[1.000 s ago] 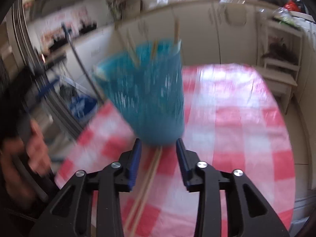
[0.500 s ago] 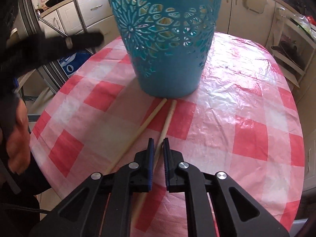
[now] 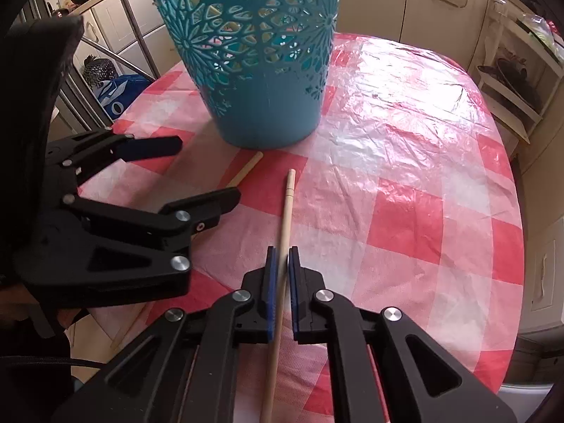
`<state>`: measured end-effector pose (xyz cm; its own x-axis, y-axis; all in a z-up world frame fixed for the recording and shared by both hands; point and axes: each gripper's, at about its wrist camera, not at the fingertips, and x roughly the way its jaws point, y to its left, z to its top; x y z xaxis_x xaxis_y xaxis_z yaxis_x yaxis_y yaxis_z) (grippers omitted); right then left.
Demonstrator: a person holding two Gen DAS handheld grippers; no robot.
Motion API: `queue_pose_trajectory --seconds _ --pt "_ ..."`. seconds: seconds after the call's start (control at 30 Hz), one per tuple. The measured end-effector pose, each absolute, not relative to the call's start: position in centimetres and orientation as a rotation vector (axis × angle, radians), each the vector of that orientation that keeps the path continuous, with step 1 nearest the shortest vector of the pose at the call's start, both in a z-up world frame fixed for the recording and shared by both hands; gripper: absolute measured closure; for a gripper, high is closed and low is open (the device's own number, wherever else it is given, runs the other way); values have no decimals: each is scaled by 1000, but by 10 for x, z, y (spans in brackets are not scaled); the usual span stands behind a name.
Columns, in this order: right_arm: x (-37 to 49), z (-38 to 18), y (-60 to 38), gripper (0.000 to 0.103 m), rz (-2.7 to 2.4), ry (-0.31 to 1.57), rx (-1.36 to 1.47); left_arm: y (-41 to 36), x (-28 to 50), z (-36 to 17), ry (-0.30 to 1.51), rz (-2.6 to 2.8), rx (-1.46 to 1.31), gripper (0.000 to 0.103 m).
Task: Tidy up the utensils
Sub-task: 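Lower both tools to the last chopsticks beside the basket and close them, then lift the chopstick with the left tool over the basket and open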
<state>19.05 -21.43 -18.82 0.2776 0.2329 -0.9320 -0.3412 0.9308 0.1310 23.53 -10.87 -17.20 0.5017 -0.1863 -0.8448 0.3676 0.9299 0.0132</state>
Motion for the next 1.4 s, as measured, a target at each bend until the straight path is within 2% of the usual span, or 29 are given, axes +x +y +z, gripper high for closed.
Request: queue_pose_trajectory --seconds 0.07,0.13,0.2,0.27,0.33,0.37,0.4,0.63,0.77,0.9,0.97,1.07,1.4 --pt "193 -188 -218 93 384 1226 -88 -110 234 -172 974 -348 201 45" --pt "196 -189 -217 86 375 1219 -71 -113 233 -172 967 -371 208 56" --pt "197 -188 -216 83 369 1211 -67 -116 232 -171 963 -390 212 63" --pt "200 -188 -213 83 365 1203 -67 -118 231 -169 962 -412 217 73" --pt "203 -188 -212 83 361 1200 -71 -122 233 -169 970 -438 219 93" --pt "204 -188 -211 87 358 1202 -72 -121 234 -168 978 -450 214 94" --pt "203 -188 -210 97 355 1206 -72 -117 234 -167 983 -457 206 95" --pt "203 -187 -211 97 363 1219 -61 -111 233 -166 989 -461 234 96" --pt "203 -187 -208 97 361 1212 -71 -115 232 -166 972 -438 277 89" --pt "203 -188 -205 97 360 1208 -88 -115 232 -166 961 -441 282 89" --pt "203 -188 -204 97 360 1208 -93 -116 232 -165 956 -442 291 89" --pt "204 -188 -203 97 362 1208 -92 -117 231 -165 955 -458 295 96" --pt "205 -188 -201 97 371 1208 -96 -114 227 -164 958 -476 328 98"
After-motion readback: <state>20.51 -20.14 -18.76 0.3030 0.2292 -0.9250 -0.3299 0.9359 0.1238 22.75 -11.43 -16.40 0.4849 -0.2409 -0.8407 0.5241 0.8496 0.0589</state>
